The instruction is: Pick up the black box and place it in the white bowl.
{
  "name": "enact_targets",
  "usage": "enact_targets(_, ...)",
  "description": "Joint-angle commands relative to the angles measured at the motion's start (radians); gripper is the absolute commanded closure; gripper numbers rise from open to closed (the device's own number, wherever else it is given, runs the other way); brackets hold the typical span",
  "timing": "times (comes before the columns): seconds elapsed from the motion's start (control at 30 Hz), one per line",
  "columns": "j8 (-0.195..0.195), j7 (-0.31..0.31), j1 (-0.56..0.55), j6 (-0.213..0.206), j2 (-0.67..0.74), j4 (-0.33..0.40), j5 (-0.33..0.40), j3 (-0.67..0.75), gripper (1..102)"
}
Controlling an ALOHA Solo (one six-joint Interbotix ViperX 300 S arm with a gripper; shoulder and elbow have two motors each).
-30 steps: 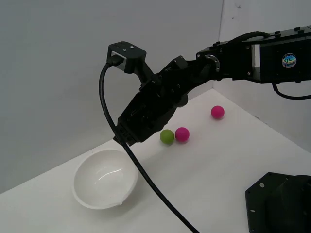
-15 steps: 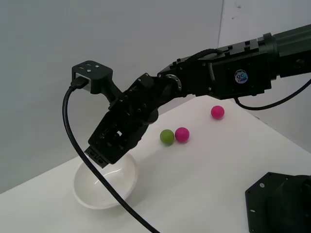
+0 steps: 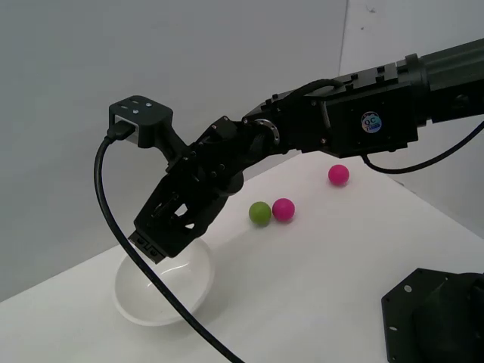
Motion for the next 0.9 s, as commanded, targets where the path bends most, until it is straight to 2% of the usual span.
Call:
enact_targets(0.0, -0.002, 0.002, -0.009, -0.015, 0.02, -0.015, -0.021, 0.025, 48)
enact_targets(0.17, -0.002, 0.002, -0.009, -0.015, 0.011, -0.014, -0.02, 0.017, 3)
enact_targets(0.43, -0.002, 0.003, -0.003, -0.015, 0.012, -0.002, -0.009, 0.018, 3)
enact_targets(0.87, 0.018, 0.003, 0.075, 0.002, 0.084, 0.077, 0.069, 0.091, 3)
